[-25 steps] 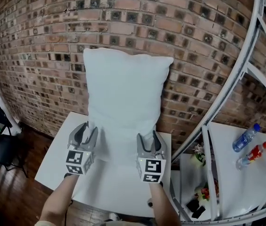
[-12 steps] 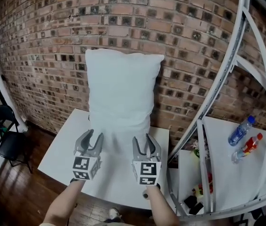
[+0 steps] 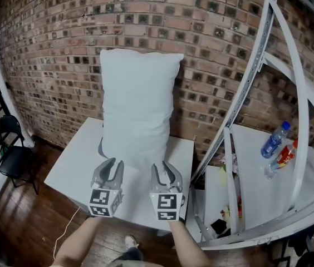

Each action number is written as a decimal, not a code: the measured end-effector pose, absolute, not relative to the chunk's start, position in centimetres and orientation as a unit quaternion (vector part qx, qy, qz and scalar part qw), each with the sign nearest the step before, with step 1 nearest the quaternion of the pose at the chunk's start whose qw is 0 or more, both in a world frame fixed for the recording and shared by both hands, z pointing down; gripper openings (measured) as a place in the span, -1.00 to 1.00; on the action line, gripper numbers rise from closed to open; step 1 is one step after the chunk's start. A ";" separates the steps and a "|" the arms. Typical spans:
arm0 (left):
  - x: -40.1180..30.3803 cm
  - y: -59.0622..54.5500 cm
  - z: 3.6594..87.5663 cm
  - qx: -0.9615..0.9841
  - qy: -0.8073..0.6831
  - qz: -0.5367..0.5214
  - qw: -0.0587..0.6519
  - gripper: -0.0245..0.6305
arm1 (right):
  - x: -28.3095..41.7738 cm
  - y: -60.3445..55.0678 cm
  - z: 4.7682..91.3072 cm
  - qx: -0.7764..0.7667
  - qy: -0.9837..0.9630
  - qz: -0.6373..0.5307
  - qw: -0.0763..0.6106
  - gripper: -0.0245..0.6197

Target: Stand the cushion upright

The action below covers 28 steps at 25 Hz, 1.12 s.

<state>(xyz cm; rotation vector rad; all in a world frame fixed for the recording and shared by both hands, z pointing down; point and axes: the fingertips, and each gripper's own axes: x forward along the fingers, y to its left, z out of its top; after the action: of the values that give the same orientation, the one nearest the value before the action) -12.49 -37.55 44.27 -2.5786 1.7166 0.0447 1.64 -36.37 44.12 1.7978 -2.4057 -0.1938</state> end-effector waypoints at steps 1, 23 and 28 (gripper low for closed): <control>-12.2 -36.8 44.3 -0.832 0.555 0.015 0.021 -0.64 | 1.6 -35.8 44.2 0.595 -0.799 -0.063 0.066 -0.60; -6.7 -21.9 45.8 -0.828 0.560 0.023 -0.014 -0.93 | -0.2 -22.5 43.2 0.555 -0.830 -0.056 0.000 -0.92; -6.1 -20.0 46.5 -0.832 0.554 0.027 -0.027 -0.93 | -0.3 -20.7 44.4 0.553 -0.832 -0.037 -0.003 -0.92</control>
<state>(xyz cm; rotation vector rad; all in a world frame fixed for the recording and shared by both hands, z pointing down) -6.13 -20.02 46.52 -2.6582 1.7711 0.0847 -0.32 -20.74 44.38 1.7407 -2.6187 -0.1150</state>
